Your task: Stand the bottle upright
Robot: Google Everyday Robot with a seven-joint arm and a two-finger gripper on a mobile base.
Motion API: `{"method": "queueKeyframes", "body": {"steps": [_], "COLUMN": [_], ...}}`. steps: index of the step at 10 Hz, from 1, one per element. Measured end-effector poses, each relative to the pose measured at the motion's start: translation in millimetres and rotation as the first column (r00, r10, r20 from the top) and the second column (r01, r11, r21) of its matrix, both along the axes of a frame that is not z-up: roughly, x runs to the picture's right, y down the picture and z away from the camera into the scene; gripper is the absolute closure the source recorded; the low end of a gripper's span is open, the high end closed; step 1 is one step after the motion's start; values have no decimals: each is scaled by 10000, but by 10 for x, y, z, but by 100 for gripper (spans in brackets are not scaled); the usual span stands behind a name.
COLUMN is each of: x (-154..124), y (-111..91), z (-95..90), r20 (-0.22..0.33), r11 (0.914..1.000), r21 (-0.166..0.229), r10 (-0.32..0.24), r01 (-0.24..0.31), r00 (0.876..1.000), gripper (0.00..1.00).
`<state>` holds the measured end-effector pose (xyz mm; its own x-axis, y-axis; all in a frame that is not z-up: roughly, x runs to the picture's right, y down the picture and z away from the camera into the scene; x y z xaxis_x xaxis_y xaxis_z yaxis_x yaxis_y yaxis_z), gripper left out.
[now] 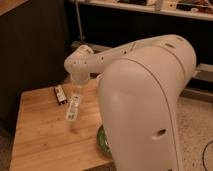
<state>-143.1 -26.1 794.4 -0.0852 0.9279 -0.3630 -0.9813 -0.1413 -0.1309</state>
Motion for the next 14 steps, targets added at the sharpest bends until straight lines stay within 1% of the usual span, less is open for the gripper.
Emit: {"method": "queueKeyframes", "body": {"steps": [1, 2, 3, 4, 5, 6, 8, 9, 14], "x": [-3, -37, -57, -50, -49, -55, -45, -43, -18], "y": [2, 21, 29, 35, 37, 48, 54, 60, 92], "z": [-4, -9, -12, -4, 4, 19, 56, 77, 125], "r20": [-19, -23, -25, -46, -55, -56, -48, -40, -23], "r11": [10000, 9998, 9997, 9996, 9995, 9994, 9993, 9992, 9993], "r21": [-12, -40, -41, -44, -48, -57, -62, -82, -29], "r10": [-68, -179, -260, -294, -310, -339, -377, -385, -377], "r01": [68, 179, 260, 294, 309, 339, 376, 385, 377], "r00": [10000, 9998, 9997, 9996, 9995, 9994, 9993, 9992, 9993], "gripper": [82, 92, 98, 100, 100, 96, 82, 79, 79]}}
